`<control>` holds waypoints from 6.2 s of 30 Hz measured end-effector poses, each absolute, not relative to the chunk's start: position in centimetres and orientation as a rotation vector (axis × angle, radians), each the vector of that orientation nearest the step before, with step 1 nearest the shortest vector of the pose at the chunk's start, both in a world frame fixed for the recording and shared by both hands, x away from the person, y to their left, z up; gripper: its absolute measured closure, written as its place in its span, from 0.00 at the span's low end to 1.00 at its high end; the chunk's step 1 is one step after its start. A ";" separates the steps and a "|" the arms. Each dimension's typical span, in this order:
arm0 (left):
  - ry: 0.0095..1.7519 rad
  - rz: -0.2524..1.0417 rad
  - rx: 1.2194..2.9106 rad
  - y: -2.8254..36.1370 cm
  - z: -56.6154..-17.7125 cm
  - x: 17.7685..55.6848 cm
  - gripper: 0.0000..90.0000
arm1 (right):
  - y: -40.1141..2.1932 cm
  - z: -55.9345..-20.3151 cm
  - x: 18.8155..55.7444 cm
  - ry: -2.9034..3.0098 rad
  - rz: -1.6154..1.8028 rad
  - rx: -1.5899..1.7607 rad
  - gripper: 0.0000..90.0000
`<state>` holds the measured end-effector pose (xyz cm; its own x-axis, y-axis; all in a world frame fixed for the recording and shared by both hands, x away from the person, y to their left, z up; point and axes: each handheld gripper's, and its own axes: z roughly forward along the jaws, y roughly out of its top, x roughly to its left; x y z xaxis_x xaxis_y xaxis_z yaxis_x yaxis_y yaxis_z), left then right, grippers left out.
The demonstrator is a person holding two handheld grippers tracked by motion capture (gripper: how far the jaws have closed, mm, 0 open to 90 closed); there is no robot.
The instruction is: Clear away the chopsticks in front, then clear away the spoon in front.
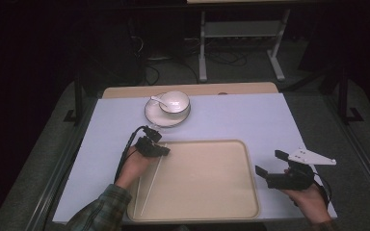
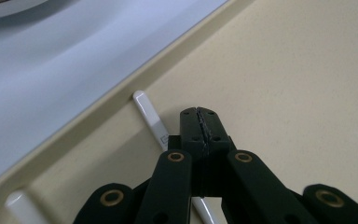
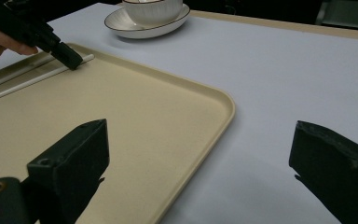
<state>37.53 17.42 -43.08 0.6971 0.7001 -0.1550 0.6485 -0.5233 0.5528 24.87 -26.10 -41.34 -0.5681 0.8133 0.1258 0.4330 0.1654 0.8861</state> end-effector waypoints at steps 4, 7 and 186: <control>1.037 0.115 2.315 18.2 -43.0 37.1 1.00 | -26.1 -41.4 24.9 2.071 1.370 1.183 0.05; 1.043 0.115 2.313 18.7 -42.9 36.8 1.00 | -26.1 -41.4 24.9 2.071 1.369 1.182 0.05; 1.166 0.232 1.984 22.4 -38.5 54.1 0.42 | -26.3 -41.7 25.1 2.080 1.360 1.197 0.05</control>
